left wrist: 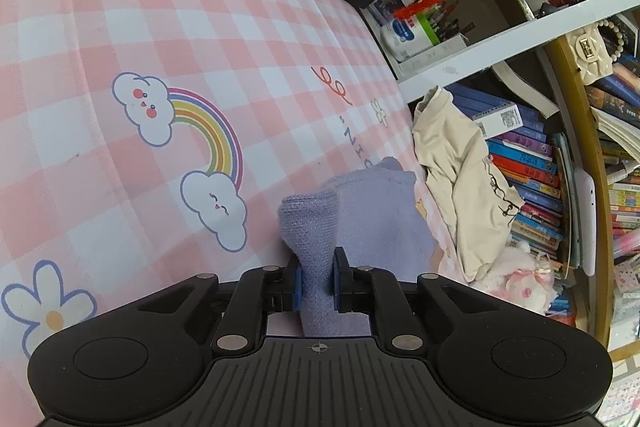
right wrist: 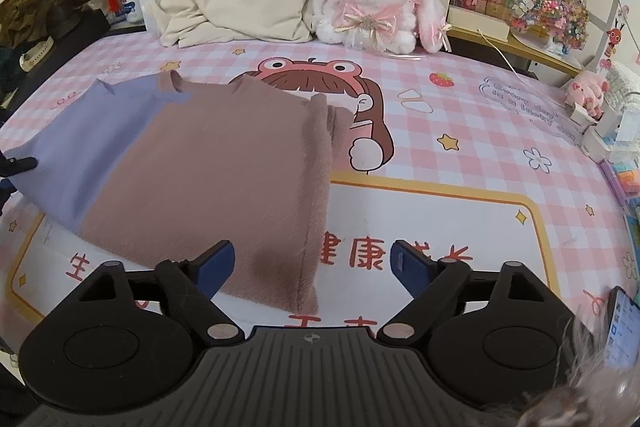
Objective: Fold clothes
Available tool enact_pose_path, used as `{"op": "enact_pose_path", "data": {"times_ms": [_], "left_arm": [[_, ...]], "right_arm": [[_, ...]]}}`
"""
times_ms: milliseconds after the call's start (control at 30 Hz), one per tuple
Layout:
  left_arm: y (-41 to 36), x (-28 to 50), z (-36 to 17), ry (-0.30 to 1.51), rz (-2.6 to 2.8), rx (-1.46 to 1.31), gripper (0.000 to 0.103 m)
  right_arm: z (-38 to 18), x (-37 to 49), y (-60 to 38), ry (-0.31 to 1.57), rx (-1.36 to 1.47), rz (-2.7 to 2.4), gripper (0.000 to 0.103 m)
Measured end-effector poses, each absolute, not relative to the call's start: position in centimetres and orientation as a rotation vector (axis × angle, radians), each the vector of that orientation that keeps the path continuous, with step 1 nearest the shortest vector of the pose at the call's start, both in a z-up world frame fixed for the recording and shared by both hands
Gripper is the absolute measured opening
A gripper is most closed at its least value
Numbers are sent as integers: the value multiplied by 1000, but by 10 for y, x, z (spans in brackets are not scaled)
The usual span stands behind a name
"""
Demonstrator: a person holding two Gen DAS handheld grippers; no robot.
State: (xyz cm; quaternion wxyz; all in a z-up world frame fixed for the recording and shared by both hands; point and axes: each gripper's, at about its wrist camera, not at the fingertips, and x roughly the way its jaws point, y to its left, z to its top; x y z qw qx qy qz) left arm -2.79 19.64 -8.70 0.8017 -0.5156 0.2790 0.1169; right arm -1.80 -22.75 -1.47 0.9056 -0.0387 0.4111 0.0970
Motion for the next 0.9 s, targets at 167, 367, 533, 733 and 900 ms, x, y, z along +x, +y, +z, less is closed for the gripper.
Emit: {"op": "enact_pose_path", "data": {"times_ms": [167, 367, 533, 733, 900], "left_arm": [[192, -27, -87, 595, 272, -1088, 12], [190, -27, -87, 589, 281, -1074, 12], [189, -27, -86, 587, 297, -1075, 12], [184, -25, -83, 589, 321, -1056, 11], [180, -26, -72, 566, 306, -1016, 9]], "right_arm": [[-17, -9, -238, 859, -66, 220, 62], [-21, 7, -239, 856, -84, 292, 59], [-32, 20, -239, 893, -108, 337, 53], [-38, 25, -248, 917, -85, 395, 43], [-42, 29, -249, 941, -61, 487, 22]]}}
